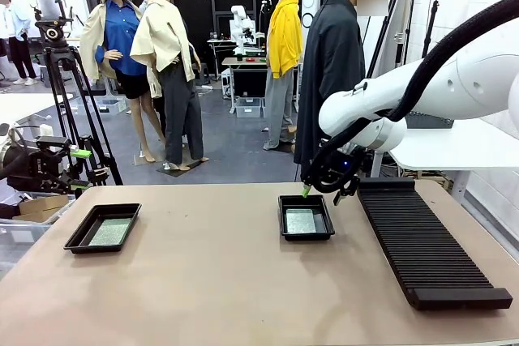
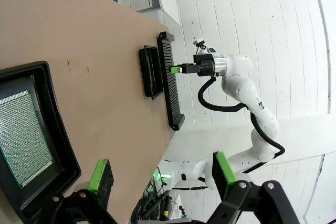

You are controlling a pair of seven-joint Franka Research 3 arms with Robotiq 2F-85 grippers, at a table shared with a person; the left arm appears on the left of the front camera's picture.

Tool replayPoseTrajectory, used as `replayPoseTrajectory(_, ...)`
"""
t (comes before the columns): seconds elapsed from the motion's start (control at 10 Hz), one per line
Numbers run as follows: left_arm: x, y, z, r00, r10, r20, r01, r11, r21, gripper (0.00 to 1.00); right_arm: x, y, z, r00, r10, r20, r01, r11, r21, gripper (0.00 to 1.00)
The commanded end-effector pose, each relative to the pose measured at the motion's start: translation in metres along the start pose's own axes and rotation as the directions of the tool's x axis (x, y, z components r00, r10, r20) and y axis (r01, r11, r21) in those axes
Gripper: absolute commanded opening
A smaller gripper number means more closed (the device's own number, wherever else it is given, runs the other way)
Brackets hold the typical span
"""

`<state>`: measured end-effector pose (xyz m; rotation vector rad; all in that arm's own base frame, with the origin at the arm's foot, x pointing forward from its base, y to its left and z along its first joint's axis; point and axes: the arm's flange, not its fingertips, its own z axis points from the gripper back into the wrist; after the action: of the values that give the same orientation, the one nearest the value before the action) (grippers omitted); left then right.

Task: Inspect and transfer BCBs to ESD trays.
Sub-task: Pick up the Blank PCB from the PCB Rack and place it in the right ESD tray, then pick up the ESD tray and place it on the left side of the table.

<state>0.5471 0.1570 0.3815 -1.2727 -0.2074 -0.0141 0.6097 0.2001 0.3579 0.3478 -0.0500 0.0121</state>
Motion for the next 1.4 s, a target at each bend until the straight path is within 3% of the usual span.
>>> replayPoseTrajectory(0.0, 0.002, -0.002, -0.001, 1.000, 0.004, 0.007, -0.004, 1.000, 0.008, 1.00, -0.001, -0.001, 0.000, 1.000, 0.005, -0.014, -0.005, 1.000, 0.004, 1.00)
replayPoseTrajectory(1.2, 0.002, -0.002, -0.001, 1.000, 0.004, 0.007, -0.004, 1.000, 0.008, 1.00, -0.001, 0.000, 0.000, 1.000, 0.000, -0.005, 0.000, 1.000, 0.000, 1.00)
replayPoseTrajectory(1.3, 0.002, -0.002, -0.001, 1.000, 0.004, 0.007, -0.004, 1.000, 0.008, 1.00, -0.004, -0.006, 0.019, 1.000, 0.019, -0.011, -0.019, 0.998, 0.056, 1.00)
